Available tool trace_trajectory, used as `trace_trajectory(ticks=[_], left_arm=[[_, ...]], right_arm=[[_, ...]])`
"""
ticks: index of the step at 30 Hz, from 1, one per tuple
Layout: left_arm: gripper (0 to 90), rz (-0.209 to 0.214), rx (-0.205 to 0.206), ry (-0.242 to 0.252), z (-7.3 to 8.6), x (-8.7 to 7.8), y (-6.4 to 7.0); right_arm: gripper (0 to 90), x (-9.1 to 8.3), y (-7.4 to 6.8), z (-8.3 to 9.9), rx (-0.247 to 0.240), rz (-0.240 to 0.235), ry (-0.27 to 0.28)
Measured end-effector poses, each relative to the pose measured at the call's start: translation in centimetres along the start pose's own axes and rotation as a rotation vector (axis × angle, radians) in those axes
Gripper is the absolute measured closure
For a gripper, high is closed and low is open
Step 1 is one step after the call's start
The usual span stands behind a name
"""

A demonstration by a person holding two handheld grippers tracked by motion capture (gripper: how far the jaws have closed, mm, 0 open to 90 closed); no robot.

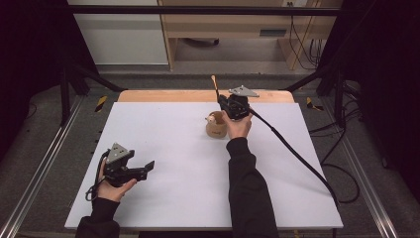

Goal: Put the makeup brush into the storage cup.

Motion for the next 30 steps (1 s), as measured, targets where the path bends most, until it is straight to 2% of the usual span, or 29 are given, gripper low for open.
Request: trace_trajectory(ticks=[9, 18, 30], left_arm=[[13.2, 0.000, 0.000, 0.000, 0.0, 0.0, 0.0], [13.2, 0.000, 0.001, -0.001, 0.0, 0.0, 0.0], [13.2, 0.000, 0.000, 0.000, 0.0, 0.0, 0.0]], right_arm=[[83.5, 0.6, 0.0, 0.7, 0.010, 0.004, -0.012], [83.4, 1.3, 0.0, 1.7, 0.000, 0.004, -0.030], [83.4, 1.5, -0.2, 2.5, -0.005, 0.012, -0.052]])
Point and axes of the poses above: each handheld gripper's, and its own axes: x roughly forward along the jaws, z roughly out of its underside, y roughly to its right, the point moved 8 cm from there along x, roughly forward along the jaws, and after that the axes turned 8 degrees about -z, right-handed, at the moved point
